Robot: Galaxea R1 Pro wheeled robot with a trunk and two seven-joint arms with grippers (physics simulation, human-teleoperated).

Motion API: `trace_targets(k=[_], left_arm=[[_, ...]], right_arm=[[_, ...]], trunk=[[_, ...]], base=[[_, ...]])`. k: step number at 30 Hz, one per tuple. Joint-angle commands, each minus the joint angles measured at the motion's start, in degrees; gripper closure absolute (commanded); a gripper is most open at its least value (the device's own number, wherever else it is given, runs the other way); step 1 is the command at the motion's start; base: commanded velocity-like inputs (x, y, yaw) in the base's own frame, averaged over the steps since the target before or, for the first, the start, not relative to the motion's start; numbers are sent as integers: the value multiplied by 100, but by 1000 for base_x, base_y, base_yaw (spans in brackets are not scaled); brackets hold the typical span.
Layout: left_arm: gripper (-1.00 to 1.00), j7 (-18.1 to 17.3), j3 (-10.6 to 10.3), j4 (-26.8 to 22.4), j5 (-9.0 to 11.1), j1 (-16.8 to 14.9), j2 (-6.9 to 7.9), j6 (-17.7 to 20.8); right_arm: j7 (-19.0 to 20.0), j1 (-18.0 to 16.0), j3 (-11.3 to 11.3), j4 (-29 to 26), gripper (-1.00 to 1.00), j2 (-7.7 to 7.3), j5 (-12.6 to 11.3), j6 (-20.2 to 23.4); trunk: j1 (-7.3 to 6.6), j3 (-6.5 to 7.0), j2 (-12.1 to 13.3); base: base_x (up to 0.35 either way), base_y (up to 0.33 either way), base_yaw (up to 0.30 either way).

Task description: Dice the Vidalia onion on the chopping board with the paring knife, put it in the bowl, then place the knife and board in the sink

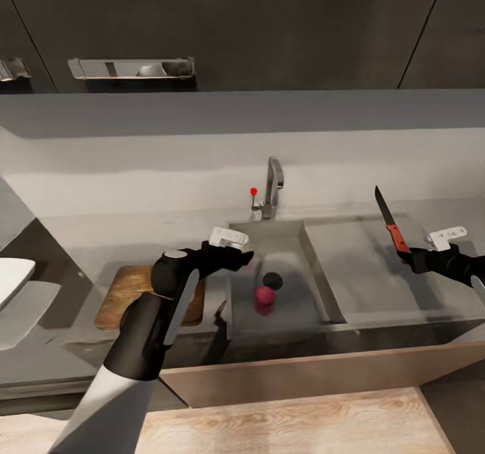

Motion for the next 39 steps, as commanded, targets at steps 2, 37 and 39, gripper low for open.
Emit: trace_targets(k=[2,37,39], left_arm=[[-100,-1,-63,-25,14,1,-2,43],[-100,24,-448,239,14,25,-2,-450],[-100,24,-454,240,14,25,-2,-450]], right_arm=[[7,-6,-1,-4,100,-9,-32,35],[15,-5,28,-4,100,234,-32,34],[15,-5,28,-4,100,233,-32,35]], trunk=[[2,-11,-13],[2,-11,-13],[2,-11,-13]], base=[[0,0,0],[25,-83,0],[0,-211,0]])
